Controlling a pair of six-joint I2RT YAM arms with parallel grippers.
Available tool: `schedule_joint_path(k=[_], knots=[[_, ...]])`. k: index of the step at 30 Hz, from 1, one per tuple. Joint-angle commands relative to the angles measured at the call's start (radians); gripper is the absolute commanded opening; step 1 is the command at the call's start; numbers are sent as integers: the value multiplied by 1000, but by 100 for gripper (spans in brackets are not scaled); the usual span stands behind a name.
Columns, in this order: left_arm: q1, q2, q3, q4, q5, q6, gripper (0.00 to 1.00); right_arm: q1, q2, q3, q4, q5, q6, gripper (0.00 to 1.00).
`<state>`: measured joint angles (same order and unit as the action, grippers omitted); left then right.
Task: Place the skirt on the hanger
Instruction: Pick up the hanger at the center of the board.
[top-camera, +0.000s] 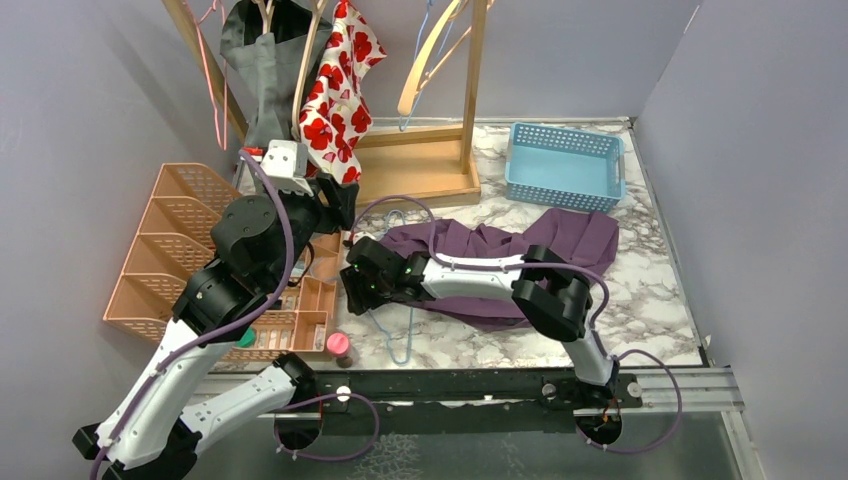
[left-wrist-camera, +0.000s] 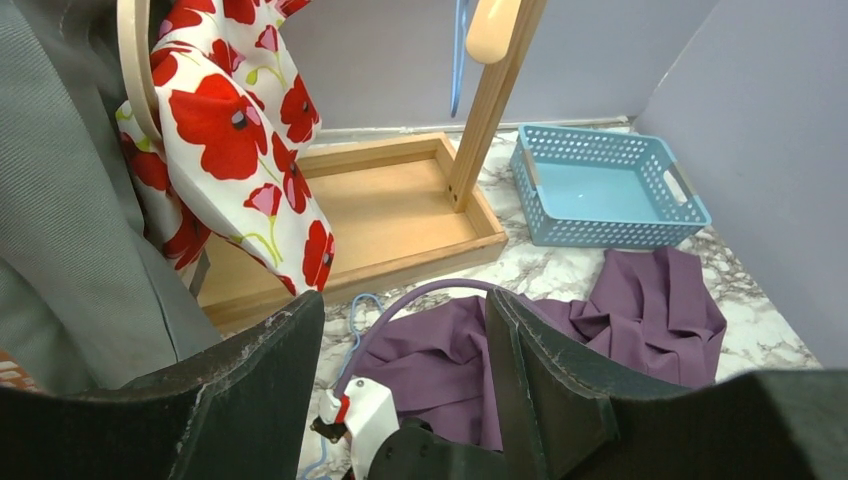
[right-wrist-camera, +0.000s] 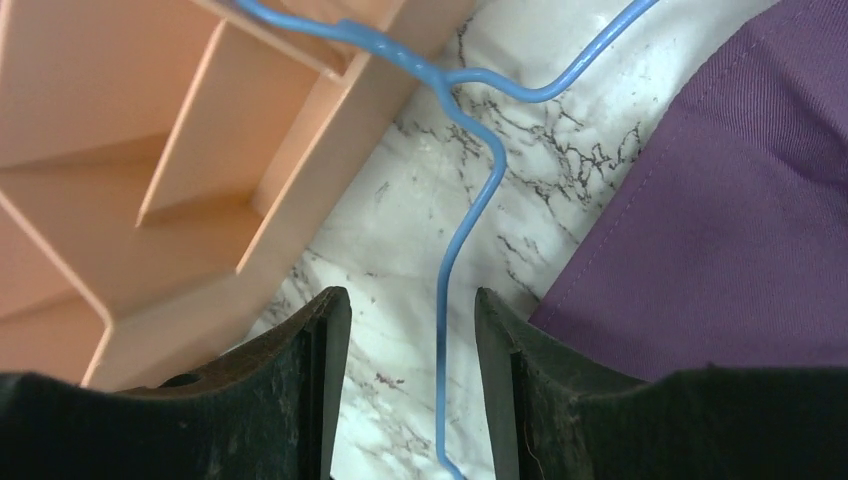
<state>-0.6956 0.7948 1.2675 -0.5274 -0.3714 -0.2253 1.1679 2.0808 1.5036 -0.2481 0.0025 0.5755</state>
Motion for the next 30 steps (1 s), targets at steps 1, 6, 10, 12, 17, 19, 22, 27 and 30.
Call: schedule_joint_path(k=[1, 6, 10, 12, 17, 19, 22, 27, 30], knots=[[1, -18, -6, -13, -34, 11, 63, -5, 47, 40, 34, 32, 15, 51], [2, -22, -8, -23, -38, 12, 63, -4, 73, 64, 26, 34, 5, 28], [2, -33, -7, -30, -45, 12, 63, -4, 10, 19, 67, 23, -3, 6], [2, -37, -7, -31, -45, 12, 63, -6, -40, -23, 96, 2, -17, 1], [2, -43, -3, -34, -48, 12, 63, -23, -173, -101, 137, -92, -21, 1], [2, -44, 11, -41, -46, 12, 63, -33, -227, -137, 154, -136, -17, 1], [2, -47, 52, -45, -46, 14, 63, -51, -305, -195, 196, -227, -13, 1], [2, -45, 119, -45, -38, 26, 63, -65, -403, -249, 201, -317, -25, 1], [1, -45, 130, -45, -38, 28, 63, -73, -459, -273, 192, -336, -41, 1]])
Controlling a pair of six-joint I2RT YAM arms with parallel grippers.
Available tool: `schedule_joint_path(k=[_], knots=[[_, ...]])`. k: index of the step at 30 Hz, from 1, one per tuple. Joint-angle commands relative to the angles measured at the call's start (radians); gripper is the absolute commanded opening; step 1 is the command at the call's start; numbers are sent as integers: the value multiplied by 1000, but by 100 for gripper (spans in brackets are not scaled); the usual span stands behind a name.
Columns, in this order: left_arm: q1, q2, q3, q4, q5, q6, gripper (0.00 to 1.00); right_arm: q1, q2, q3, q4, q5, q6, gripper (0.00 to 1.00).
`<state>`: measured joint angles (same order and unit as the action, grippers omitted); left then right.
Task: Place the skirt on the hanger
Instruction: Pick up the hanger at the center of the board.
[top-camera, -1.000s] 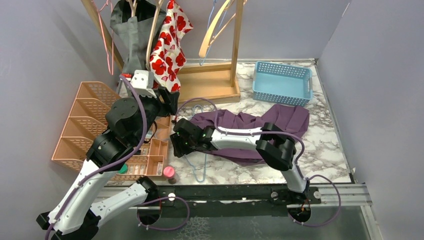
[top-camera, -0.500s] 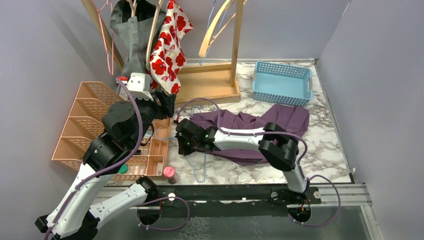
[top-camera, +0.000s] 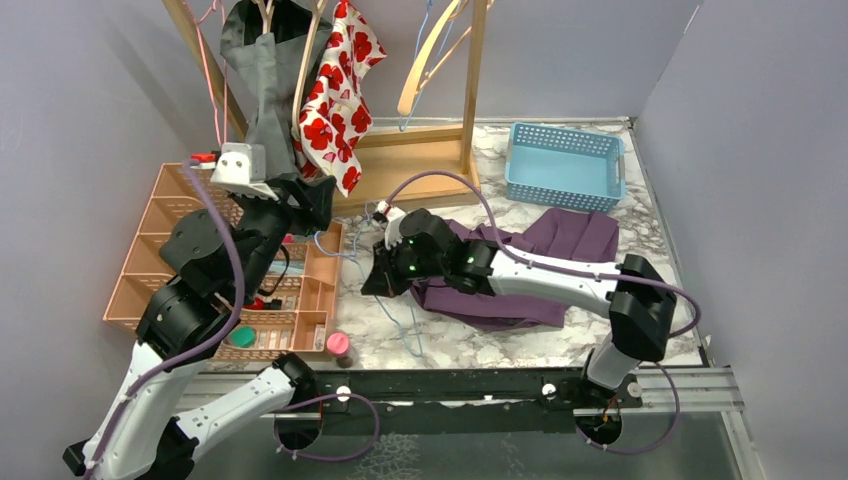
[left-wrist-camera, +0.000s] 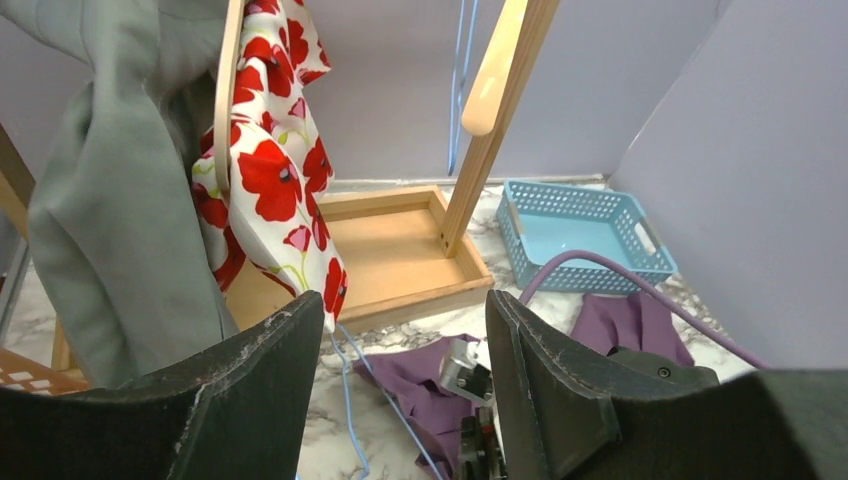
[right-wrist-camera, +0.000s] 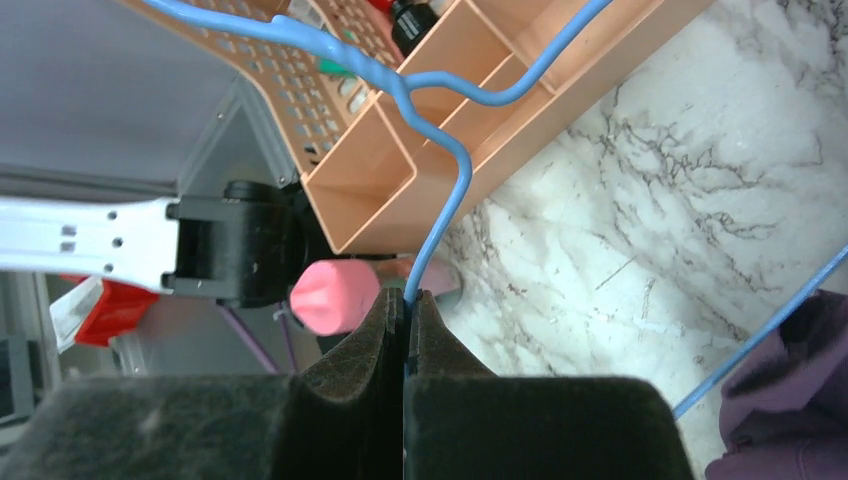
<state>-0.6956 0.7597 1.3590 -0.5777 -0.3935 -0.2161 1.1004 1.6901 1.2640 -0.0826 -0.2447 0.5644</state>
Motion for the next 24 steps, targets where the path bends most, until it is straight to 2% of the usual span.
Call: schedule_joint_path(k=[1, 7, 14, 19, 24], knots=[[1, -12, 40, 5, -17, 19, 63, -8, -88, -41, 20, -91, -38, 1], [2, -19, 45, 7, -18, 23, 64, -42, -208, -117, -61, -134, -120, 1], [2, -49, 0, 29, -9, 98, 64, -125, -407, -302, -81, -371, -193, 1], [2, -101, -127, 91, -23, 156, 69, -152, -549, -390, -56, -533, -172, 1], [1, -140, -285, 180, 67, 255, 74, -158, -674, -392, -103, -604, -186, 1]])
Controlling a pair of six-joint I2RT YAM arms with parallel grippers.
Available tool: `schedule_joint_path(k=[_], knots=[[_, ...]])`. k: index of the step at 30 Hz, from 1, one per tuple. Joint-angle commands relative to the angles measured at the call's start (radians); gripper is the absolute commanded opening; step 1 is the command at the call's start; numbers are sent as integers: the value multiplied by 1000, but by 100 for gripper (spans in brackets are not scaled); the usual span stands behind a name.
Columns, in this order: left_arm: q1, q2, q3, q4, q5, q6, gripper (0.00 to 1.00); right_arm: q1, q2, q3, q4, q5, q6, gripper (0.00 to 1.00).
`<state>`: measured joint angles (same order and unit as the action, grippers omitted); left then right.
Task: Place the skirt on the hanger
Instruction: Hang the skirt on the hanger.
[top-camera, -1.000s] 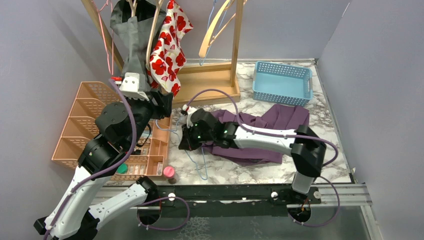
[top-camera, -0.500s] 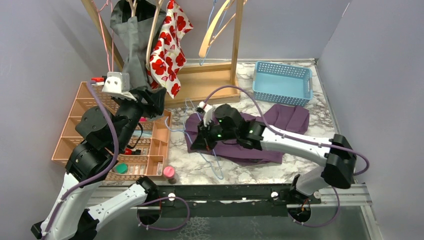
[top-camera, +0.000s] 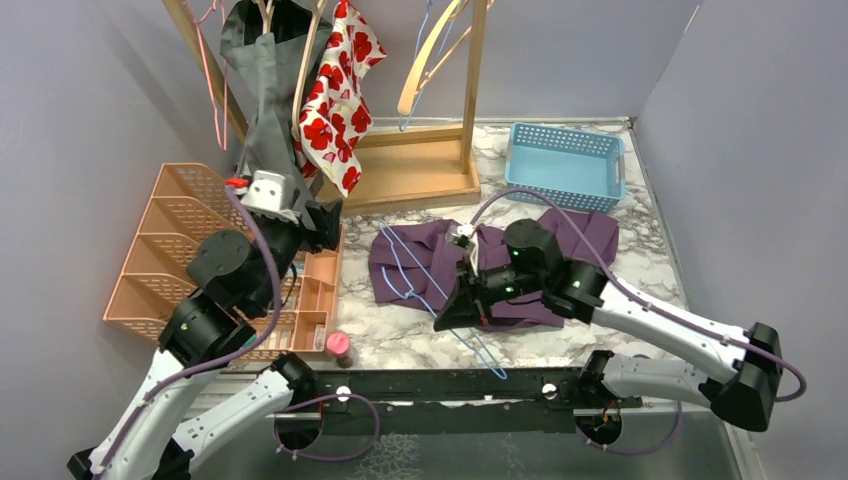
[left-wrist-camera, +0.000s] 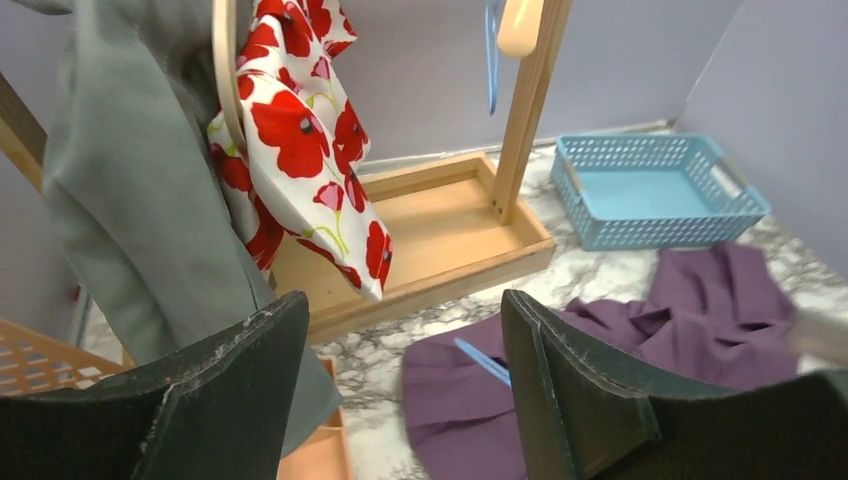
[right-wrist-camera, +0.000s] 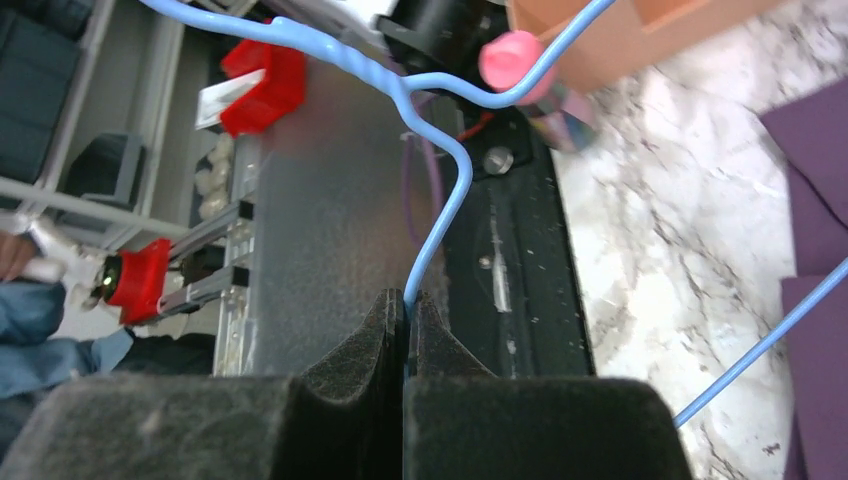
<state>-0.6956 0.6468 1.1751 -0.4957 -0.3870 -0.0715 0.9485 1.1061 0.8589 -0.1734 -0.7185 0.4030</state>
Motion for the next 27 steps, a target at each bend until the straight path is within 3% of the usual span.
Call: schedule_joint_path(k=[1, 4, 9, 12, 16, 23, 27], knots=[[1, -41, -146, 132, 99, 153, 75, -8, -106, 19, -24, -139, -25, 1], [2, -92, -273, 244, 217, 260, 76, -8, -151, 35, -49, -151, -14, 1], [1, -150, -384, 323, 635, 443, 76, -8, -199, 66, -74, -203, 14, 1], [2, -130, -348, 242, 900, 542, 75, -8, -206, 98, -120, -196, 4, 1], [1, 2, -220, -37, 1173, 654, 73, -8, -201, 123, -153, -201, -4, 1], [2, 92, -203, -106, 1319, 722, 63, -8, -186, 160, -205, -214, -29, 1], [2, 118, -191, -104, 1359, 741, 47, -8, -184, 175, -213, -230, -39, 1]])
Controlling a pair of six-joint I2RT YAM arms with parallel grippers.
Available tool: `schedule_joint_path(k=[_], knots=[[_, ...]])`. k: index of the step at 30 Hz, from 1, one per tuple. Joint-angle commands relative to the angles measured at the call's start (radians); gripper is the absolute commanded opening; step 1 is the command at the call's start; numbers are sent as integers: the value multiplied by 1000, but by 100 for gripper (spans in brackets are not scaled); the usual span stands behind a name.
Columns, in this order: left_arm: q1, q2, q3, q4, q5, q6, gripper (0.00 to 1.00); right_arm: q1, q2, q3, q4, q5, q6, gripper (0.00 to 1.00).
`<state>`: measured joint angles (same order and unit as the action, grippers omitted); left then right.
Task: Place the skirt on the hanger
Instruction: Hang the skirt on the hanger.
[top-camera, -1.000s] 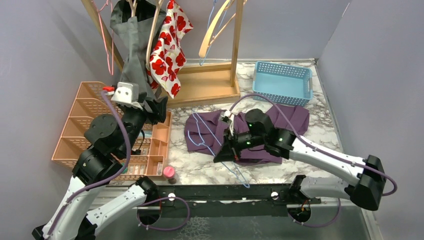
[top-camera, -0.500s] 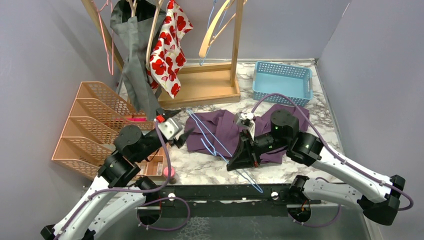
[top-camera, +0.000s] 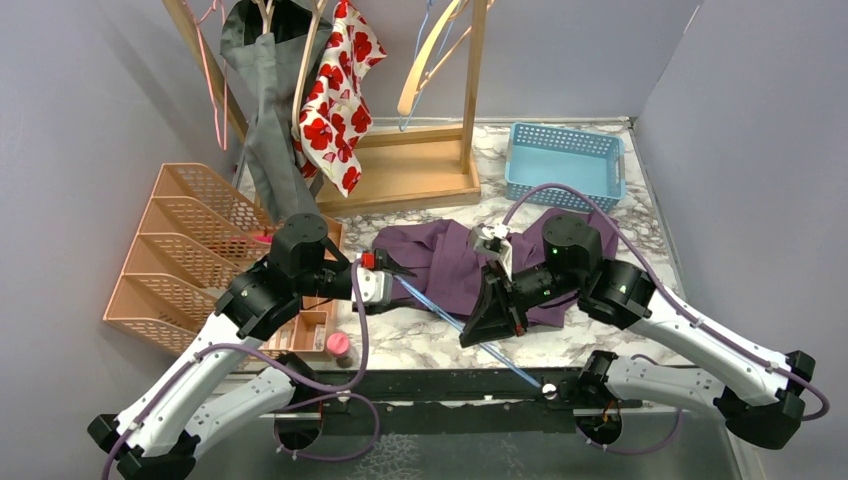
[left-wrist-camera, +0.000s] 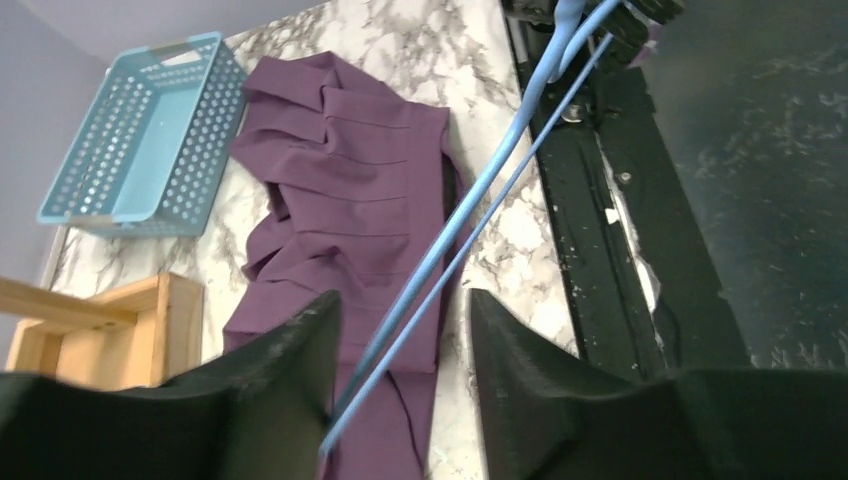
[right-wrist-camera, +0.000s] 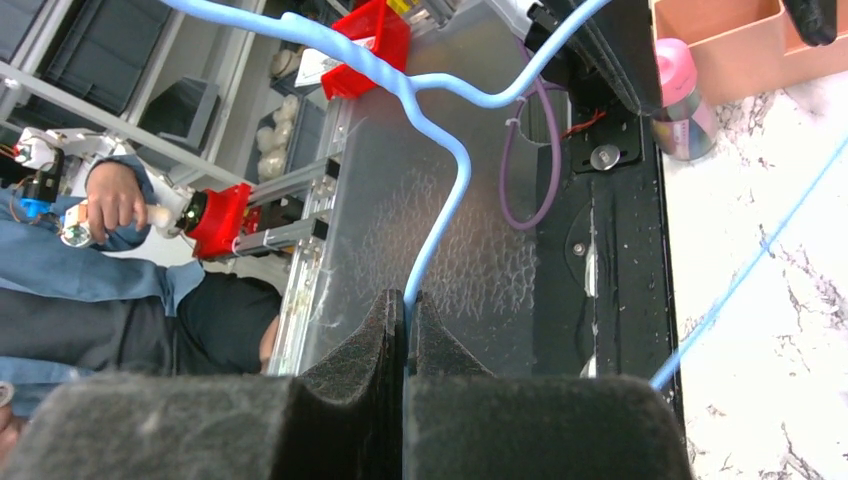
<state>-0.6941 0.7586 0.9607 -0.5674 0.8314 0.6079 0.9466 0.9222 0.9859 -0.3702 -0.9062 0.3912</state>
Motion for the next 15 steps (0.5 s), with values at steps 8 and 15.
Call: schedule_joint_path(k=[8, 15], knots=[[1, 4, 11, -35, 141, 79, 0, -6, 16, 90, -80, 36, -78, 2], [1, 10, -25, 49, -44, -84, 0, -6, -24, 88, -26, 474, -140, 52]])
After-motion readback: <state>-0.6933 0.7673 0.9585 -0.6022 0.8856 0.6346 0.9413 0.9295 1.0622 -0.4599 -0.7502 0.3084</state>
